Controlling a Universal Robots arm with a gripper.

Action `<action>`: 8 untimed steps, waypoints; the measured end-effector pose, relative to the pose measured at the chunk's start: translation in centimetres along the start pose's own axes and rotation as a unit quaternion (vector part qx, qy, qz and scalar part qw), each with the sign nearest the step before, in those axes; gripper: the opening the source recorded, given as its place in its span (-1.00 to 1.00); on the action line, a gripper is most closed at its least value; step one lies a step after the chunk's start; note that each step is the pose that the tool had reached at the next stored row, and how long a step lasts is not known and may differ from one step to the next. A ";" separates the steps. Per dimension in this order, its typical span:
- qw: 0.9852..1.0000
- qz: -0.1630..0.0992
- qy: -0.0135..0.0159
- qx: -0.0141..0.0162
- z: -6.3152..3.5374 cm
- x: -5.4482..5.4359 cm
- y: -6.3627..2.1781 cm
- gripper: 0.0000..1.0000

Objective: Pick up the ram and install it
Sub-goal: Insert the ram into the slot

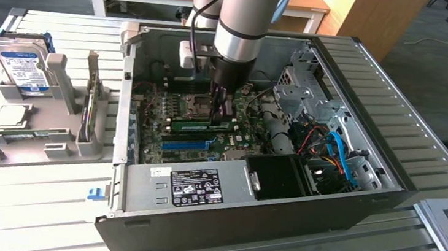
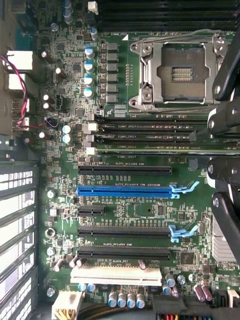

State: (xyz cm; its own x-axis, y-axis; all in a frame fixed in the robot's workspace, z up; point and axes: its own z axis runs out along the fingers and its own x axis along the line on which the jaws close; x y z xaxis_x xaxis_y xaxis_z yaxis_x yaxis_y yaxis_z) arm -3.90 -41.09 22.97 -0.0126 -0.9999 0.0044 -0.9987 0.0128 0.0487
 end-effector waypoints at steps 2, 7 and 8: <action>1.000 0.000 0.000 0.000 -0.38 0.0 0.02 -0.50; 1.000 0.000 0.000 0.000 -1.40 0.0 0.07 -0.50; 1.000 0.000 0.000 0.000 -1.59 0.0 0.08 -0.50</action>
State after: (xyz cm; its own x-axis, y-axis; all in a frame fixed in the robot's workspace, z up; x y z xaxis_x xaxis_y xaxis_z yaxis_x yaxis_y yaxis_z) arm -3.89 -41.09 24.57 -0.0126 -0.9999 0.0043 -0.9987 0.0128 0.0487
